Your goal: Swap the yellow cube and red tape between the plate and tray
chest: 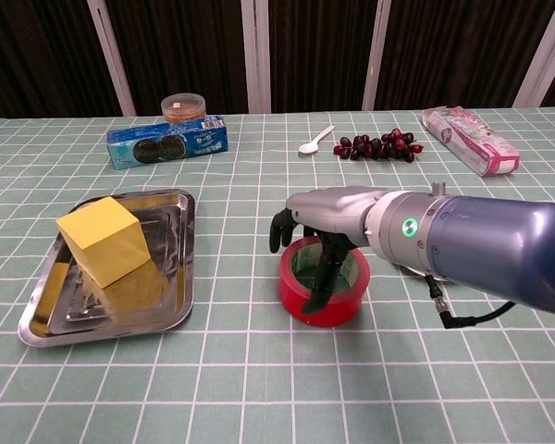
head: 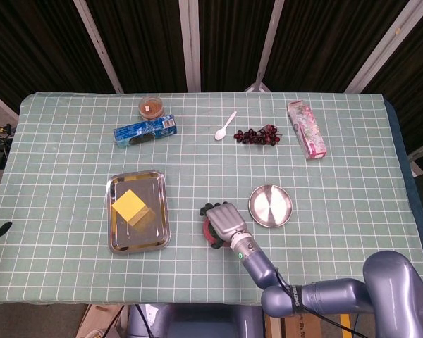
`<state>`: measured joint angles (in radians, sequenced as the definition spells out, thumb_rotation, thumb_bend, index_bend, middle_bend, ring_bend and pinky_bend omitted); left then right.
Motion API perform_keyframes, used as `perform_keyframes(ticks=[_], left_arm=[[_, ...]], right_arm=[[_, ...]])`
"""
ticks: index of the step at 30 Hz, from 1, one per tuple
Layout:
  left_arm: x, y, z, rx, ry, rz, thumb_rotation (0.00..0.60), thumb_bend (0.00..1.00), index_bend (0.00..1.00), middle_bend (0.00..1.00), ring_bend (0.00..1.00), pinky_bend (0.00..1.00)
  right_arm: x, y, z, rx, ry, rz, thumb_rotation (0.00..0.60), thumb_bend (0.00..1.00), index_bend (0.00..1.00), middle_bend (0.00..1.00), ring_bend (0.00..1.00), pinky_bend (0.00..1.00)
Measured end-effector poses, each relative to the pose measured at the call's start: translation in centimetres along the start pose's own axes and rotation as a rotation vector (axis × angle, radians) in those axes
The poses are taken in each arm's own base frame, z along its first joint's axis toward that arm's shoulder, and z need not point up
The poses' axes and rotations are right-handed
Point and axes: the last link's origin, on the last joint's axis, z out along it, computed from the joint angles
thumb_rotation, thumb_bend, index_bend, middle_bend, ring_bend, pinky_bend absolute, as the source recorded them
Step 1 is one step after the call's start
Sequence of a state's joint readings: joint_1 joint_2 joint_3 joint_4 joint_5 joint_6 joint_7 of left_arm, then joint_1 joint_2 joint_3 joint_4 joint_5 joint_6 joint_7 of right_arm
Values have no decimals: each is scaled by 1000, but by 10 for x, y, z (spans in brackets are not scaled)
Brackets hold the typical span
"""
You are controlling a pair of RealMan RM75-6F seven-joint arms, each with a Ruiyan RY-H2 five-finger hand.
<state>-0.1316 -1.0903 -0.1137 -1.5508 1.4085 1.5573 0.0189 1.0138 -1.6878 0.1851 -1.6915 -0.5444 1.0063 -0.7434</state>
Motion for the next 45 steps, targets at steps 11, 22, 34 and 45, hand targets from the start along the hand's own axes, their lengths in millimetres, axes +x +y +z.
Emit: perform_keyframes(ticks=[11,22,34,45], left_arm=[[0,1,-1,-5,4,-2,600,18,203,24,0,8],[3,3,-3,-5,23,5,600,18,203,23,0,8],[3,4,-5,5,44,20,600,18,202,23,0,8],[1,4,-2,10,44,27,600,18,201,22,0,8]], right_arm=[[36,5,-15,-3,115,-1,600,274,324,265,534,656],[86,62,-20,-170,178,-70,600,274,324,265,534,656],[74,127,-11,-275,81,-24,600,275,324,265,534,656],[54,142,-15,-270,24,-6,600,274,324,265,533,656]])
